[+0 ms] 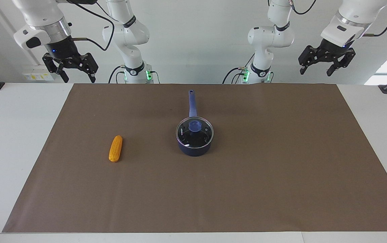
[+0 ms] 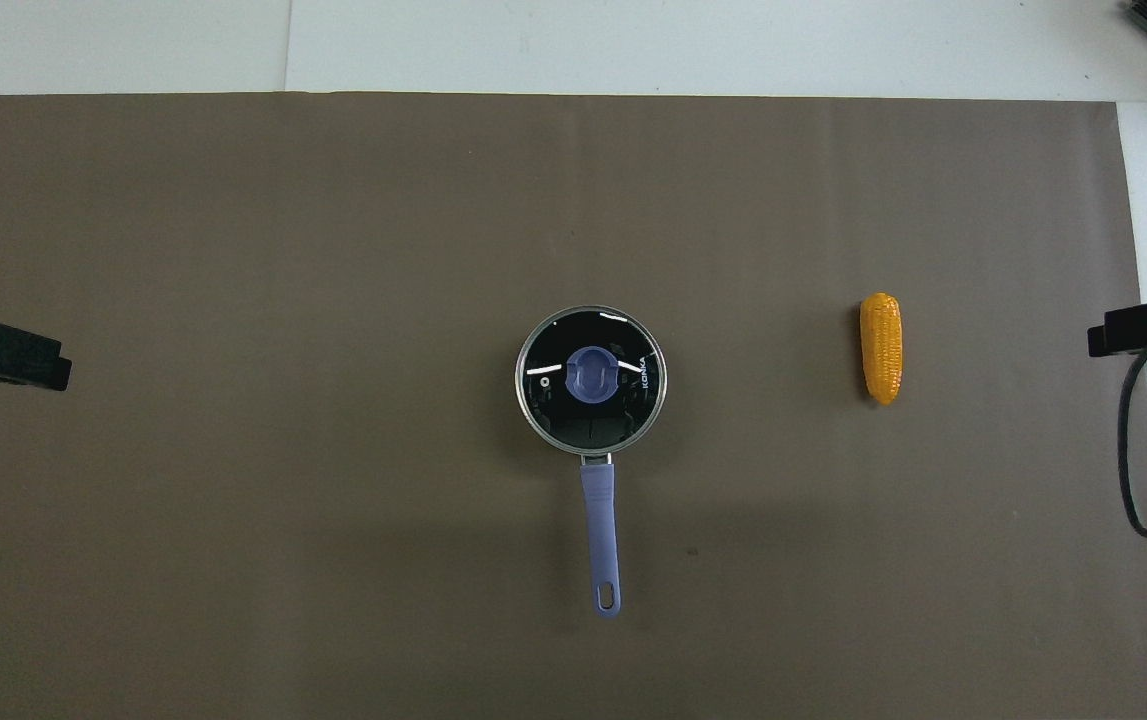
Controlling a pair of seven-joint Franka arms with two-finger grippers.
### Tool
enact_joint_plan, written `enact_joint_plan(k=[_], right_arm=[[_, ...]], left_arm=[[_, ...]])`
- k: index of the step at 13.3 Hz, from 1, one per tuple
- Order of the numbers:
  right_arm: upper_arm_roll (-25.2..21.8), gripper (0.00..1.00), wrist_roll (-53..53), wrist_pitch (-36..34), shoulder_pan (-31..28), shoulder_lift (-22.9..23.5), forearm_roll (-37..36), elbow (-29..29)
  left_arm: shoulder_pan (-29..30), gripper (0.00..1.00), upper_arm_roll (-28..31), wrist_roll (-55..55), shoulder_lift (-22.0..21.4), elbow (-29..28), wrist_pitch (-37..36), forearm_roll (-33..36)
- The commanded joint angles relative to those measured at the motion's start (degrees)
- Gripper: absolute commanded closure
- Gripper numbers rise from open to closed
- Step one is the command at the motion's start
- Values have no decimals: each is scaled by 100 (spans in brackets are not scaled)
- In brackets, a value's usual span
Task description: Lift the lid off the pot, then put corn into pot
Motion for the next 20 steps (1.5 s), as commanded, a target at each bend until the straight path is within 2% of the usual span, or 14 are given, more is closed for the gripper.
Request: enact_joint_plan(k=[1,11,17,20], right_arm=[[13,0,-114,15,-36,-30,26,7],[13,0,-114,24,-36,-30,26,7],[13,0,-114,15,-36,-30,26,7],[13,0,-114,15,-36,-30,26,7]], left_arm=[[-89,0,60,-5,-136,-218,179,-64],[-475,0,25,-5,-101,-298,644,-90],[-1257,0,34,-136,4,-622,1382,-90],[-1809,0,34,-951,311,-649,1943,-90]])
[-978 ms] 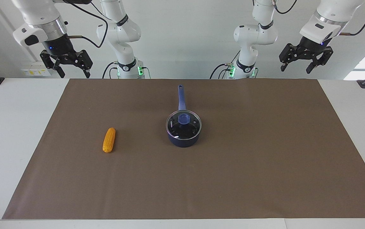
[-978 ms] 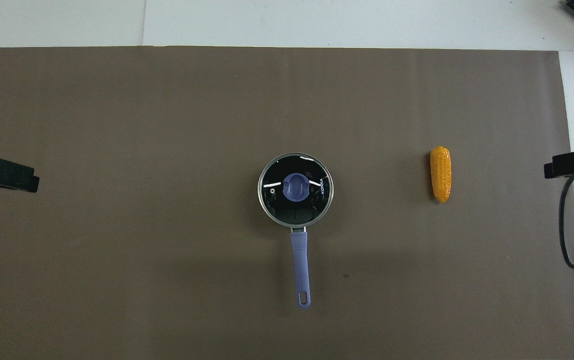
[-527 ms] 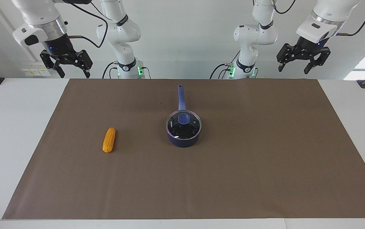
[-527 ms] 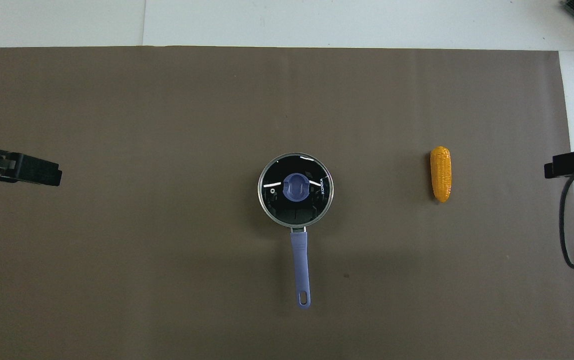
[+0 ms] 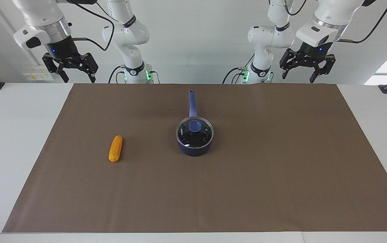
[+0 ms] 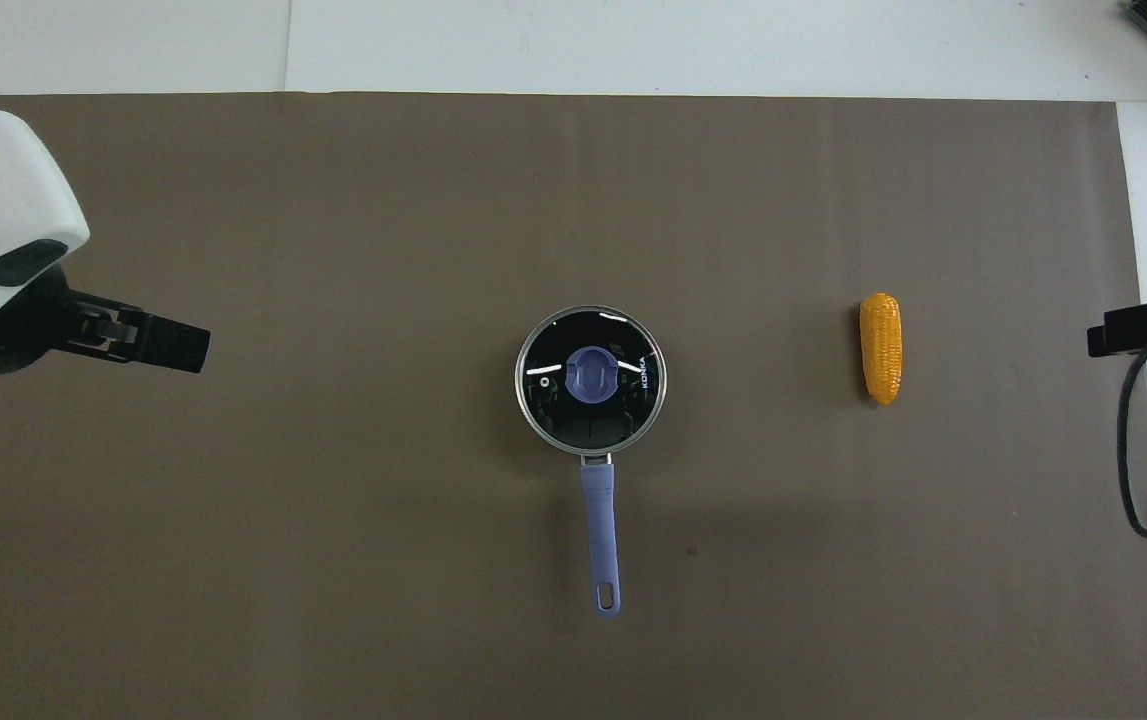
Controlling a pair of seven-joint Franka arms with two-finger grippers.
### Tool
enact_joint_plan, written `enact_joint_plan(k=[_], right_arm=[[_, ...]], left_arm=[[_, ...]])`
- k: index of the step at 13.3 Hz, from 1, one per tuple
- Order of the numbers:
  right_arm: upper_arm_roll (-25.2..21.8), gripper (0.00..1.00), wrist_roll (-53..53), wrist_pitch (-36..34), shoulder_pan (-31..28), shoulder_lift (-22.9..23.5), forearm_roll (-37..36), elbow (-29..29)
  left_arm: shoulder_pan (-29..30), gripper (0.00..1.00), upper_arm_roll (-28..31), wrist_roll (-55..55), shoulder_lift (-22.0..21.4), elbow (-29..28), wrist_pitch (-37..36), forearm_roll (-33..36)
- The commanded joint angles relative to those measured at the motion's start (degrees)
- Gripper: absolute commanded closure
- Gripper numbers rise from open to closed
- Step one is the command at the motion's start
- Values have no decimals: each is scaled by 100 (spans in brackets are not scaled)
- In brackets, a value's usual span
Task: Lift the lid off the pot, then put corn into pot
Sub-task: 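Move the left gripper over the glass lid knob on the pot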
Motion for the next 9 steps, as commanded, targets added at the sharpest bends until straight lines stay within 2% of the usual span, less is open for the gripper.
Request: enact_joint_plan(k=[1,6,9], right_arm=[[13,0,-114,24,-36,-30,26,7],[13,0,-114,15,-36,-30,26,7],[13,0,-114,15,-36,-30,26,7]], left_arm=[[-561,0,90,-649,214,-95,520,-26],[-1220,0,90,-1387,767,-95,1152,27],[-1598,0,98,-2002,1320,-17,1566,175]])
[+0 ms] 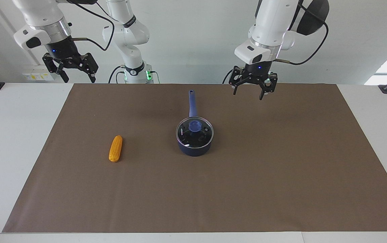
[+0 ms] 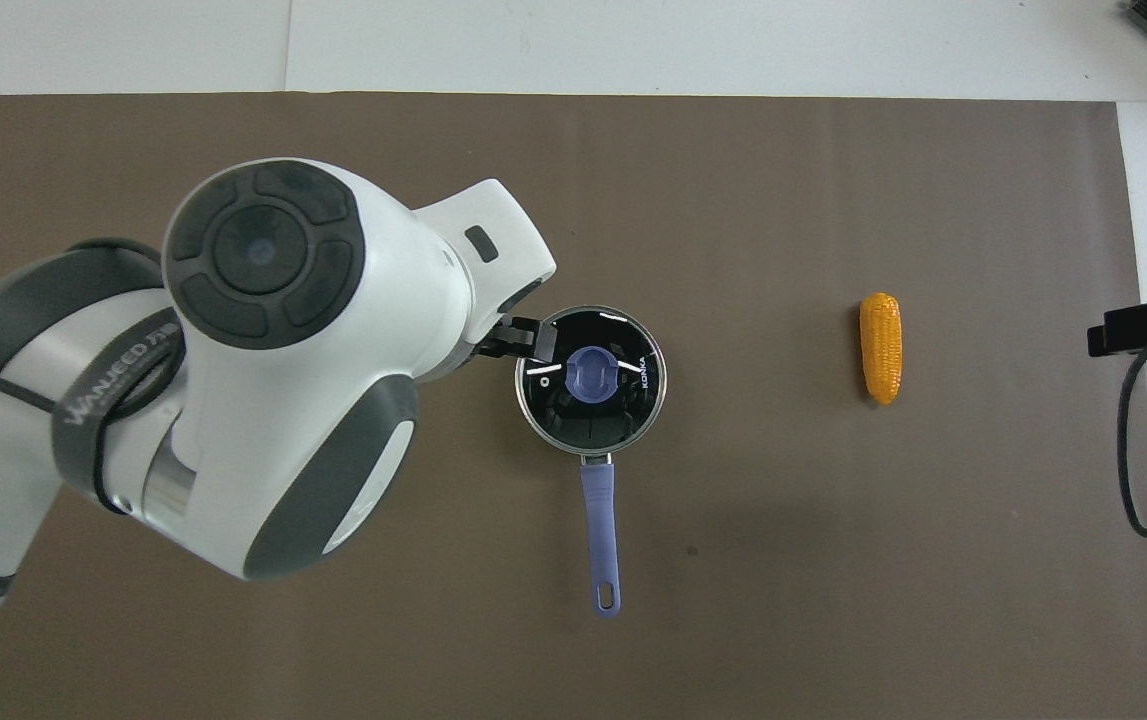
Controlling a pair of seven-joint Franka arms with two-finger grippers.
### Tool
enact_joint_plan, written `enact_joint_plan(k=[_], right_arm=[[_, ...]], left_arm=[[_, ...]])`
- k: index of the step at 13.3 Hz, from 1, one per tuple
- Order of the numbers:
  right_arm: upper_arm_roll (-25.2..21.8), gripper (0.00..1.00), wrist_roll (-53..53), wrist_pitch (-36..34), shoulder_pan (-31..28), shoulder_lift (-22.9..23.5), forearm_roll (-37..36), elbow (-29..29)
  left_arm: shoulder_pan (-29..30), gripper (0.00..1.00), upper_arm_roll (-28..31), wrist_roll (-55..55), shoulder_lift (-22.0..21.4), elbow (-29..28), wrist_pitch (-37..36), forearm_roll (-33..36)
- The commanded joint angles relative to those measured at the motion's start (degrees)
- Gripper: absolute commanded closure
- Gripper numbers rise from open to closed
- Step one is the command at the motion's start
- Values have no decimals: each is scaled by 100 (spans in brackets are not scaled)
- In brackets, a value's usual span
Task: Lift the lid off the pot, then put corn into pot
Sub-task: 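Move the left gripper over the glass lid knob on the pot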
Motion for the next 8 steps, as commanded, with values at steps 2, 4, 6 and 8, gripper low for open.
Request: enact_joint_plan(k=[2,4,6,8], right_arm=[[13,0,-114,24,-36,-30,26,7],[13,0,-114,15,-36,-30,26,7],[13,0,-114,15,-36,-30,26,7],[13,0,-114,15,-36,-30,26,7]], left_arm=[[-552,0,97,-890,678,87,610,446],[-579,0,97,-953,871,87,753,455],[-825,0,97,-1207,1091,79,1085,446],[-791,0,88,-1217,1127,-78,1323,447]])
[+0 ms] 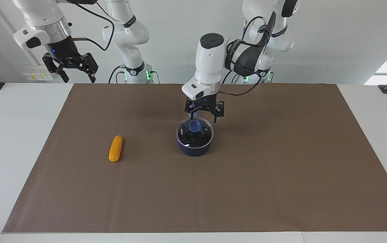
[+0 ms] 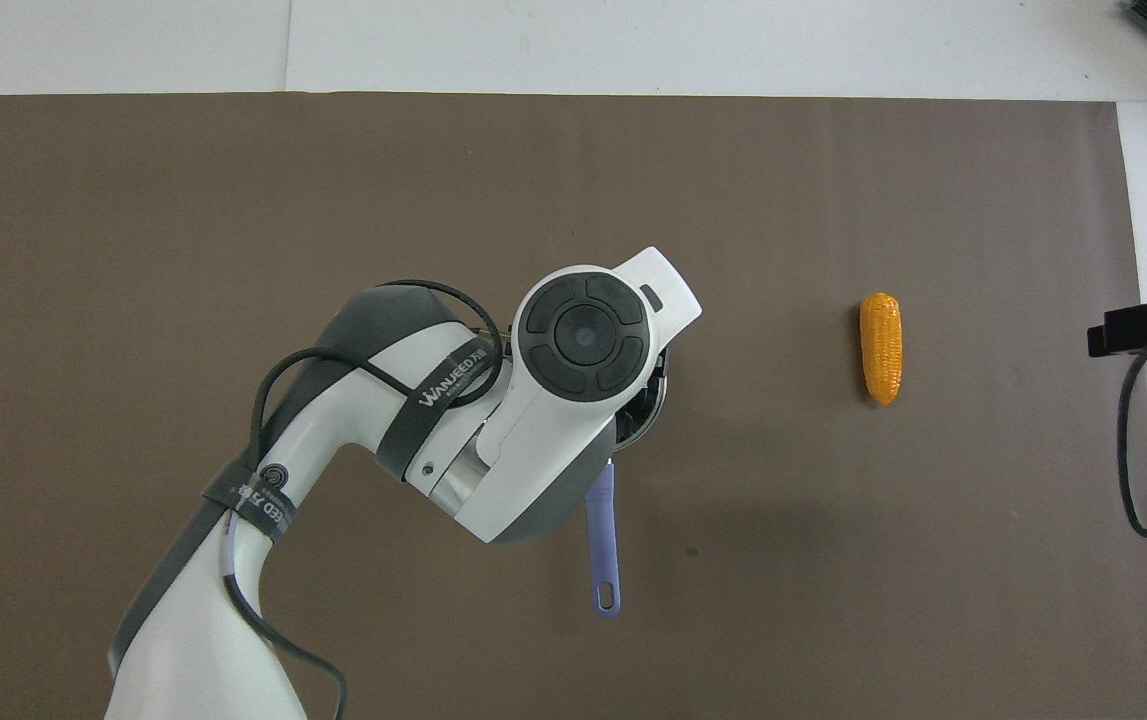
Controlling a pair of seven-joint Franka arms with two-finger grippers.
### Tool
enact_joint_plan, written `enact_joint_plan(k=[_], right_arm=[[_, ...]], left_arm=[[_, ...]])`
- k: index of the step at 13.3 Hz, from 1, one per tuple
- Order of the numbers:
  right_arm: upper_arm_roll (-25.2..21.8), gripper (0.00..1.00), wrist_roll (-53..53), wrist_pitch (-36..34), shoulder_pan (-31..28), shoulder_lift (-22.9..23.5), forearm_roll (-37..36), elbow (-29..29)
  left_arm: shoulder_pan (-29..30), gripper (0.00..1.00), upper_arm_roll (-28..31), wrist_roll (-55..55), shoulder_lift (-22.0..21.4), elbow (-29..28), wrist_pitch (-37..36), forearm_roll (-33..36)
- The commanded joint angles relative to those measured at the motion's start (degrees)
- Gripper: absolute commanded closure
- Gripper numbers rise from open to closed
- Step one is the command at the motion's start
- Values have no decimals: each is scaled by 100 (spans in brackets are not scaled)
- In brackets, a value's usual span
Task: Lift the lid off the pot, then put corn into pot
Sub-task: 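Lower the left gripper and close it on the lid knob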
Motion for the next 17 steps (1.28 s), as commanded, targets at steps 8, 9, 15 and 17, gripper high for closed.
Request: enact_joint_plan(k=[8,9,15,17], right_arm=[[13,0,-114,15,-36,-30,26,7],[13,0,-114,15,-36,-30,26,7],[13,0,-114,15,-36,-30,26,7],[13,0,-114,15,-36,-30,26,7]], left_arm=[[-223,0,101,-135,151,-436,311,100],[-233,3,101,-231,151,-454,320,99],[-259,24,118,-425,134,-463,285,108],[-259,26,118,-425,125,-463,145,117]])
